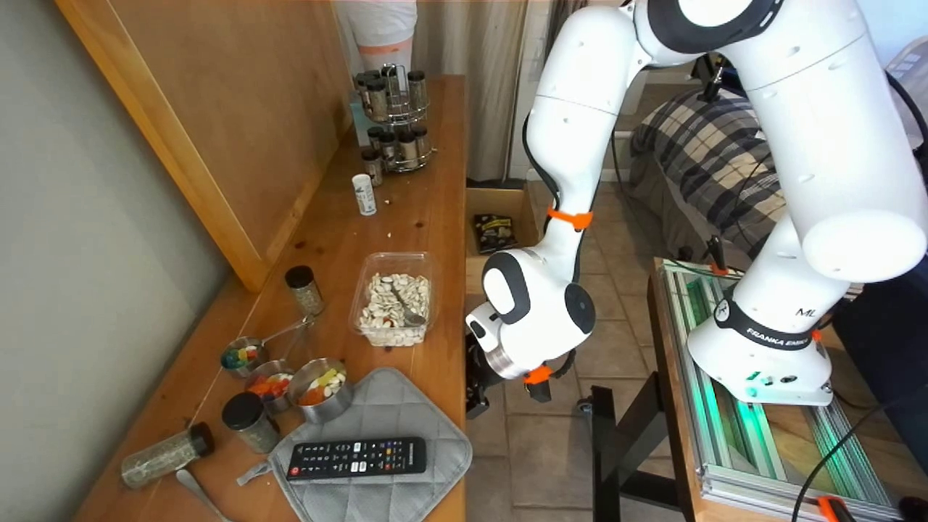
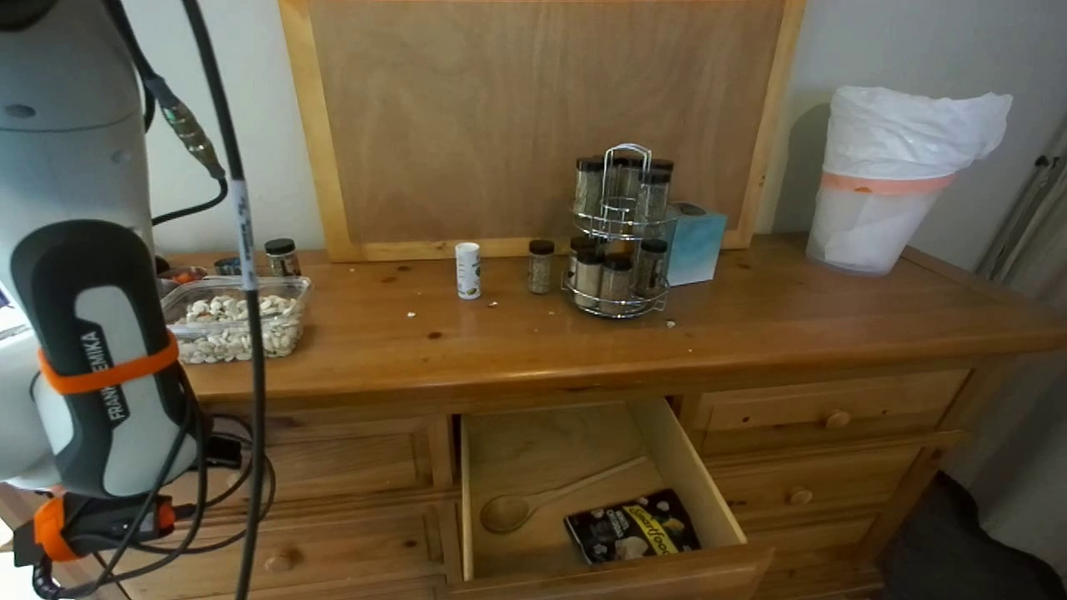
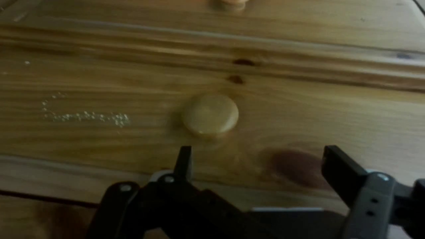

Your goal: Open the top left drawer

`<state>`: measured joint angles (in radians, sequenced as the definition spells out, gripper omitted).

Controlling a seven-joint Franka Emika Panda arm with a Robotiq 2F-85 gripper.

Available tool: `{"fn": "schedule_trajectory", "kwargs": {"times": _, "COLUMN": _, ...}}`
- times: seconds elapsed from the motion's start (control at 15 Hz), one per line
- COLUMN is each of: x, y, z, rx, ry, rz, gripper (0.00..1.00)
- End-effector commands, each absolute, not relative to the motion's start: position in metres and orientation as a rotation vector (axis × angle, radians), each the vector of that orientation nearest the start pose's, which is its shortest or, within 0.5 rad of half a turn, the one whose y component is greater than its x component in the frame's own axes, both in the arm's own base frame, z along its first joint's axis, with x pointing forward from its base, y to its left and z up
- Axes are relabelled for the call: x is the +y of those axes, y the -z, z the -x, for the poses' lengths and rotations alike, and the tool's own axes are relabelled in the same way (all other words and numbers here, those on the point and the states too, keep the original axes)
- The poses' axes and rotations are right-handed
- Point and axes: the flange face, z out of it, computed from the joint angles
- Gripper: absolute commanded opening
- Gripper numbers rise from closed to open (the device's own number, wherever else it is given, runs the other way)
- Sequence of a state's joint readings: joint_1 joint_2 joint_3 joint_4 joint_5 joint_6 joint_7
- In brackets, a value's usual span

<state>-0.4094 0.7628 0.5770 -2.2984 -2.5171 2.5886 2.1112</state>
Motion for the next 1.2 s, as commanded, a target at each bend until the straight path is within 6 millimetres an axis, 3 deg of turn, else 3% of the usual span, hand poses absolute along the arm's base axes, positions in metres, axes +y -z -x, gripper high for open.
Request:
{"fn": "schedule_trajectory", "kwargs": {"times": 0.0, "x": 0.155, "y": -0.053, "z": -0.425, "rx": -0.385, "ry": 0.955, "rz": 2.978, "gripper": 1.0}}
{"fn": "schedule_trajectory", "kwargs": {"times": 0.2, "x": 0.145, "y": -0.04, "z": -0.414, "rx": -0.382, "ry": 0.873, "rz": 2.988, "gripper": 1.0}}
{"fn": "schedule_trajectory", "kwargs": {"times": 0.47, "x": 0.115, "y": -0.012, "z": -0.4, "rx": -0.361, "ry": 0.755, "rz": 3.043, "gripper": 1.0}}
{"fn": "schedule_trajectory", "kwargs": {"times": 1.13, "x": 0.117, "y": -0.019, "z": -0.431, "rx": -0.447, "ry": 0.858, "rz": 3.024, "gripper": 1.0}}
